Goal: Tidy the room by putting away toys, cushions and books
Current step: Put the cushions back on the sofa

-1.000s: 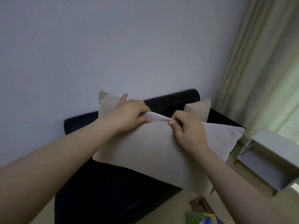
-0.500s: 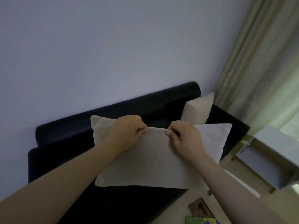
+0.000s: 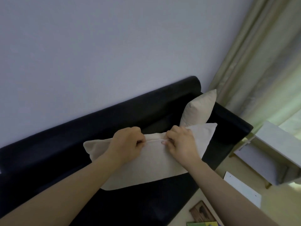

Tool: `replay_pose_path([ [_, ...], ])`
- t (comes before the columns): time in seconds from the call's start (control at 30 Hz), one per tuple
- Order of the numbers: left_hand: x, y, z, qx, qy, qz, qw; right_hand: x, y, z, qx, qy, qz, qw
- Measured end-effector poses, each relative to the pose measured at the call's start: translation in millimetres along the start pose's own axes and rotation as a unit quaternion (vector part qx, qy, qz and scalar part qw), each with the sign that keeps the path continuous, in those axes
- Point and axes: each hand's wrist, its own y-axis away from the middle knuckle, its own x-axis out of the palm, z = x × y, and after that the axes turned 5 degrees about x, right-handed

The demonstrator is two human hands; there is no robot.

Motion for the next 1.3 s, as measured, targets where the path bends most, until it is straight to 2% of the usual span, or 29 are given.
replay_pose_path([
  [0.3,41,-61,48,-0.034,0.018,0.040,0.998,51,-72,-40,-0.014,0.008,0.073,0.997],
  [0.47,72,-104,63,-0.069,0.045,0.088,0.993,85,-110,-82,-0.008,-0.025,0.119,0.993],
  [0.73,153,-169,86,-0.137,0.096,0.115,0.979,147,-177,-162,-0.026,-0.061,0.209,0.976],
  [0.93,218,-211,107,-0.190,0.113,0.143,0.965,202,-211,-214,-0.032,-0.058,0.243,0.968],
  [1.17,284,-224,124,-0.251,0.119,0.127,0.952,263,-226,-249,-0.052,-0.063,0.301,0.950],
  [1.3,318,-230,143,-0.265,0.109,0.116,0.951,297,-241,-261,-0.067,-0.066,0.307,0.947],
])
